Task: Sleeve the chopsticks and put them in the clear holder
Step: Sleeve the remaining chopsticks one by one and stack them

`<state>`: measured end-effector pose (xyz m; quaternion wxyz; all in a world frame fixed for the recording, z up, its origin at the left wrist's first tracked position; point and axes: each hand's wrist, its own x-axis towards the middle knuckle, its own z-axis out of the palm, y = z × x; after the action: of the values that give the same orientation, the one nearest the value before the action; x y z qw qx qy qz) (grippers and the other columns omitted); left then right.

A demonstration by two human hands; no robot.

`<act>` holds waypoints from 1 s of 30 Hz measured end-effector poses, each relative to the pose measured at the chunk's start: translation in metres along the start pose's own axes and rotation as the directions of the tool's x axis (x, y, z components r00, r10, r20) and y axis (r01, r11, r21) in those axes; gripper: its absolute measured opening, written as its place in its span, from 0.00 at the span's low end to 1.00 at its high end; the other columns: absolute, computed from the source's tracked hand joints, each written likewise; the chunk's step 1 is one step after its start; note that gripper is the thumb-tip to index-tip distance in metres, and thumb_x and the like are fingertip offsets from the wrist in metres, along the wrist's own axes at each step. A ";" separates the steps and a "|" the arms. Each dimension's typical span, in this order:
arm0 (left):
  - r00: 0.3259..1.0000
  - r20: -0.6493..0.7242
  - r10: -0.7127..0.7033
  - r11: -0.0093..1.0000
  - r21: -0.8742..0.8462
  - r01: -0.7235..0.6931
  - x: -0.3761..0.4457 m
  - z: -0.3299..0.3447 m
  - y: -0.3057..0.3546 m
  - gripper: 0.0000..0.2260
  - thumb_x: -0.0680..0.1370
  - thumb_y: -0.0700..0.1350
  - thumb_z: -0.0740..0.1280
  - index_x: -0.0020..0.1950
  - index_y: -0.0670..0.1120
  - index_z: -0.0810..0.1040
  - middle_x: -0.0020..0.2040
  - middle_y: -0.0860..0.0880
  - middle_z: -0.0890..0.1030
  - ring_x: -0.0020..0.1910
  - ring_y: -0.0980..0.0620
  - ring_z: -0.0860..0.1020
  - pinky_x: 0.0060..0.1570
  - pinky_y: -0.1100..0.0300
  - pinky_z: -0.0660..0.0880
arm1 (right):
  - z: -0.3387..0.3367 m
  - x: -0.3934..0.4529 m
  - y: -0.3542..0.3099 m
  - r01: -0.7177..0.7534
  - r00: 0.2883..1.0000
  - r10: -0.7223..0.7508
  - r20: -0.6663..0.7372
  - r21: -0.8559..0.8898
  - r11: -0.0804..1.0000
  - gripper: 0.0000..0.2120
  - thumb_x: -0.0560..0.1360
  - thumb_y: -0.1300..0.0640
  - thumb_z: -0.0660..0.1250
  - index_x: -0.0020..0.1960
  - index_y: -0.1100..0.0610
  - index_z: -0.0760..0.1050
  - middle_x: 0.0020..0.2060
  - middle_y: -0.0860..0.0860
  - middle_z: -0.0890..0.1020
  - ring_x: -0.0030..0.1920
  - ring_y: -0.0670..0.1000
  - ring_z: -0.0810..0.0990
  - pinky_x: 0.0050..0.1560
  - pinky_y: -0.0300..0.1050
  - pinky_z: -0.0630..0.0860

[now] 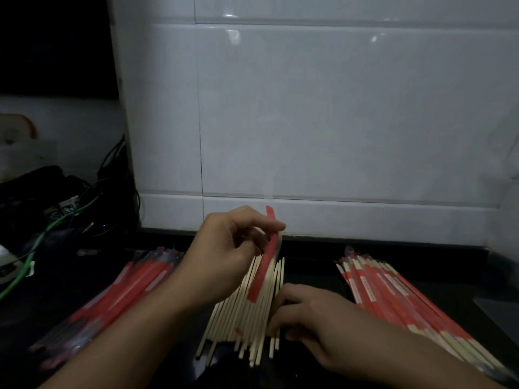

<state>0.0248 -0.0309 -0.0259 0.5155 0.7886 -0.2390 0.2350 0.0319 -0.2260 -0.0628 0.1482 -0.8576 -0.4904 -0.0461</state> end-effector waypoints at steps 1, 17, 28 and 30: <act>0.999 -0.014 0.033 0.999 0.024 -0.032 0.000 0.000 -0.001 0.23 0.76 0.23 0.60 0.51 0.47 0.86 0.45 0.53 0.82 0.44 0.53 0.82 0.48 0.62 0.80 | 0.000 -0.001 0.001 0.002 1.000 -0.002 -0.002 0.004 1.000 0.15 0.77 0.61 0.65 0.58 0.45 0.79 0.60 0.30 0.65 0.54 0.30 0.68 0.58 0.37 0.74; 0.951 -0.289 -0.109 0.894 0.389 0.221 0.009 -0.010 -0.016 0.06 0.75 0.55 0.71 0.42 0.53 0.82 0.47 0.56 0.78 0.42 0.61 0.77 0.46 0.54 0.78 | 0.009 0.000 0.012 -0.030 0.998 0.035 -0.048 0.090 0.995 0.10 0.77 0.61 0.67 0.52 0.47 0.82 0.54 0.36 0.72 0.50 0.37 0.77 0.50 0.28 0.71; 0.979 0.025 -0.204 0.732 0.667 0.135 0.003 -0.005 -0.010 0.07 0.76 0.60 0.67 0.47 0.59 0.80 0.48 0.60 0.74 0.46 0.62 0.73 0.47 0.63 0.75 | -0.015 0.002 0.005 -0.037 0.644 0.633 -0.430 0.809 0.587 0.15 0.74 0.59 0.70 0.59 0.48 0.74 0.37 0.57 0.84 0.33 0.50 0.82 0.39 0.39 0.79; 0.971 0.073 -0.228 0.689 0.717 0.108 0.002 -0.005 -0.009 0.10 0.76 0.62 0.66 0.49 0.59 0.80 0.49 0.60 0.73 0.48 0.61 0.73 0.51 0.61 0.76 | -0.015 0.003 0.004 -0.011 0.607 0.625 -0.491 0.781 0.625 0.08 0.75 0.63 0.69 0.52 0.54 0.79 0.35 0.56 0.84 0.30 0.49 0.80 0.37 0.37 0.78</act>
<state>0.0310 -0.0239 -0.0292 0.1722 0.9601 -0.0967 0.1979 0.0383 -0.2297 -0.0487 0.6548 -0.7147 -0.1870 -0.1597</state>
